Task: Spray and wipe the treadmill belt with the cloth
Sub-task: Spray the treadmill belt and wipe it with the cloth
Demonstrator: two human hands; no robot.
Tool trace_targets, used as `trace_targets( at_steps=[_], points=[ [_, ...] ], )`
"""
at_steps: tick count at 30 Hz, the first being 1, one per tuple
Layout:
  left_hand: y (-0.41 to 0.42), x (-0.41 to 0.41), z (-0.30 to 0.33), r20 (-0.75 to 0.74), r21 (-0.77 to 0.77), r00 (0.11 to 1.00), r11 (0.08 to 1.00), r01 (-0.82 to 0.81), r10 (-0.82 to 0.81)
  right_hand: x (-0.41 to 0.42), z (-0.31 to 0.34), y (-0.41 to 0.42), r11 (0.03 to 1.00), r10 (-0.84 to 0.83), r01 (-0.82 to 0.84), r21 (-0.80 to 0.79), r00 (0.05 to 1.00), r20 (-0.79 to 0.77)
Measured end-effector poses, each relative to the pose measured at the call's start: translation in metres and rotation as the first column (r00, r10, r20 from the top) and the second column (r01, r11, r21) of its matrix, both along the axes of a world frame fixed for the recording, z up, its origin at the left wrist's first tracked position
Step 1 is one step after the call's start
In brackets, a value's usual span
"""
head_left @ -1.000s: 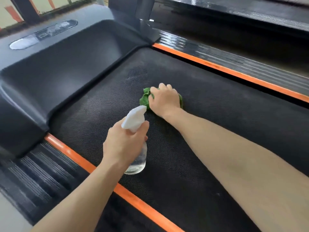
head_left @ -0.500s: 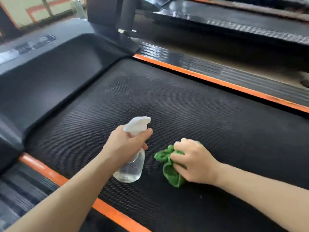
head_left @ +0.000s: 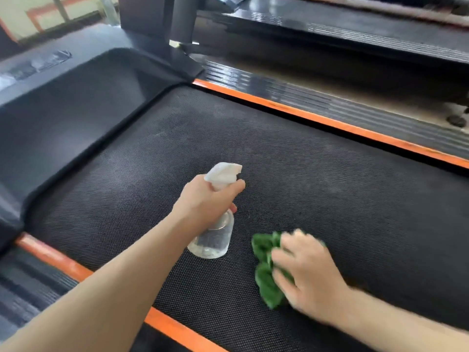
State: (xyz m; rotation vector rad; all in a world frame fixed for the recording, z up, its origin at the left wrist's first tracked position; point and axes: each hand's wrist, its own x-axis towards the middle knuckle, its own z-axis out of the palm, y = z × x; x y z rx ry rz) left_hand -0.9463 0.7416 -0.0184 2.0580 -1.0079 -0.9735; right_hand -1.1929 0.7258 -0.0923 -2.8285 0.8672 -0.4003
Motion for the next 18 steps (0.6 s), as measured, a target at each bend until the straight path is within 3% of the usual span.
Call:
trace_targets(
  at_steps=[3,6,8,10,12,15,18],
  points=[
    [-0.001,-0.005,-0.007,0.007,0.042,1.000,0.999,0.012,-0.013,-0.044,0.005,0.022,0.982,0.185,-0.186,-0.017,0.982,-0.047],
    [-0.003,-0.015,-0.013,0.037,0.076,0.999,0.997,-0.020,0.017,-0.028,0.001,-0.025,0.953,0.280,-0.285,-0.103,0.958,-0.062],
    [-0.008,-0.018,-0.013,0.062,0.080,0.998,0.997,-0.017,0.012,0.005,-0.003,-0.089,0.987,0.041,-0.040,-0.154,0.999,0.001],
    [-0.012,-0.017,-0.014,0.060,0.087,0.998,0.996,-0.028,0.023,0.045,-0.005,-0.148,0.957,-0.249,0.251,-0.149,0.968,0.029],
    [-0.014,-0.013,-0.017,0.045,0.087,0.997,0.994,-0.065,0.061,0.085,-0.009,-0.181,0.911,-0.400,0.395,-0.115,0.916,-0.022],
    [-0.013,-0.008,-0.023,0.047,0.070,0.995,0.994,-0.087,0.084,0.114,-0.008,-0.178,0.866,-0.492,0.487,-0.115,0.870,-0.025],
    [-0.006,-0.010,-0.023,0.063,0.026,0.993,0.994,-0.104,0.102,0.089,-0.008,-0.133,0.925,-0.370,0.370,-0.091,0.929,0.008]
  ],
)
